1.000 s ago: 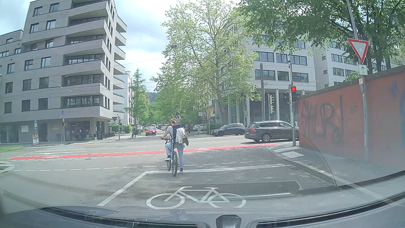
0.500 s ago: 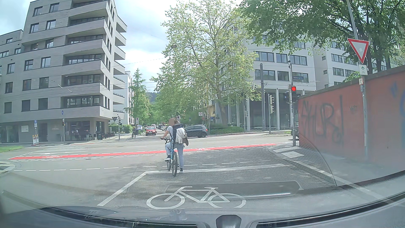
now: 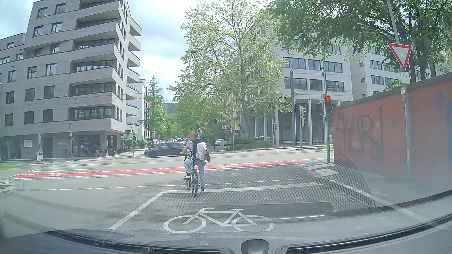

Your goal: Follow the waypoints while adhering to traffic rules and regulations

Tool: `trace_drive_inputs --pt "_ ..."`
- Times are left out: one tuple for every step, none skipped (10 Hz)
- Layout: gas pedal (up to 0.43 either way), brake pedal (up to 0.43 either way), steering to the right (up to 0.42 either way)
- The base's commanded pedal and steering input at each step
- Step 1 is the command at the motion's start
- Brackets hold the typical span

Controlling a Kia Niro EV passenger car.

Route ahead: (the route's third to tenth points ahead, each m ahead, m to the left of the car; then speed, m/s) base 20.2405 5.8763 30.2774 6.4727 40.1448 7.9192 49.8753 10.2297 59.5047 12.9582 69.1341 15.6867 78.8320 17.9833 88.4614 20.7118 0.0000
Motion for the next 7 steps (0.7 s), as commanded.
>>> trace_drive_inputs --pt "0.000 0.226 -0.008" --pt "0.000 0.226 -0.008" --pt "0.000 0.226 -0.008" --pt "0.000 0.226 -0.008" --pt "0.000 0.226 -0.008" --pt "0.000 0.226 -0.008" --pt "0.000 0.226 -0.008"
